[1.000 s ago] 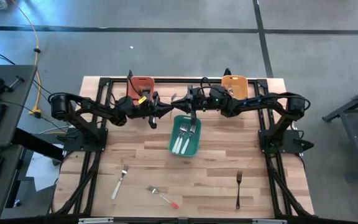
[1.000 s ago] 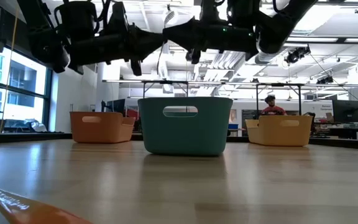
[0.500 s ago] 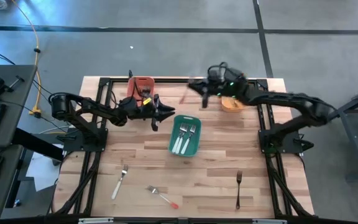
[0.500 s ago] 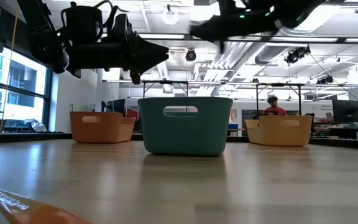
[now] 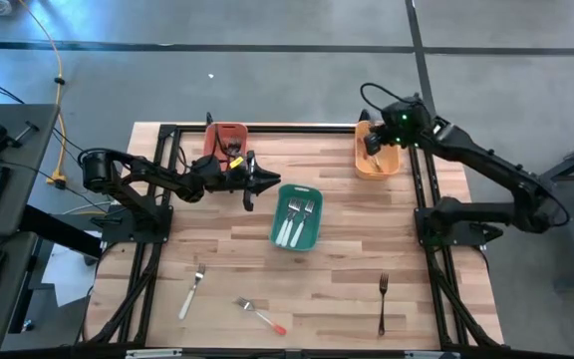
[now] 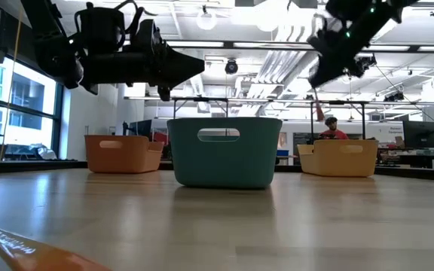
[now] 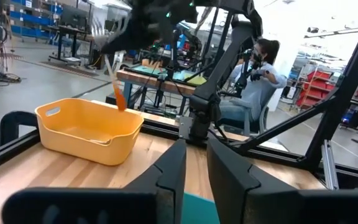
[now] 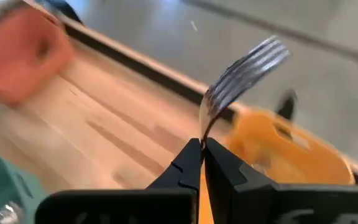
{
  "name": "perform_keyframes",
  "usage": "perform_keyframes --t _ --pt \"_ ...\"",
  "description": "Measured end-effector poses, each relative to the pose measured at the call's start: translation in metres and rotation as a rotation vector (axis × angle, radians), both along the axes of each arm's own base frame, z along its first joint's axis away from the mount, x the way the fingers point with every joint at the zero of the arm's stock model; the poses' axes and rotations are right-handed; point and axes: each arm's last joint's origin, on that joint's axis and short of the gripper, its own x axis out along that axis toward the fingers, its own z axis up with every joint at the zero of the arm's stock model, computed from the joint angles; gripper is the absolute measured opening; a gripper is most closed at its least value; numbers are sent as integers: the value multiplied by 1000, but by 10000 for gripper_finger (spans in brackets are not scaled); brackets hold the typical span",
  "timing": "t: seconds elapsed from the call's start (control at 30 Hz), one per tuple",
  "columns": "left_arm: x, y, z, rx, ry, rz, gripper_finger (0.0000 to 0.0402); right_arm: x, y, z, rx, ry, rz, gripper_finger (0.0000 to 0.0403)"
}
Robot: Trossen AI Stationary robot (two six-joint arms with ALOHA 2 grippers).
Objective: Sort silverware by color (type)
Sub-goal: Put the top orange fork into the yellow bin
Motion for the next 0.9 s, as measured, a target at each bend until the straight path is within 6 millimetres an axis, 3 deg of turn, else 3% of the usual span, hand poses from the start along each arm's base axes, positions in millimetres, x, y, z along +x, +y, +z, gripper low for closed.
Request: perform_keyframes --t 0.3,0.63,0.77,0.9 --pt "0 0 0 -15 0 0 42 -16 -41 -50 210 218 -124 0" --pt "0 0 0 -16 1 0 39 -8 -76 -106 352 372 -23 0" --pt "0 0 0 -17 1 0 39 -4 -82 -115 354 380 -16 2" --pt "0 0 0 -18 2 0 39 -4 -82 -110 339 373 -14 30"
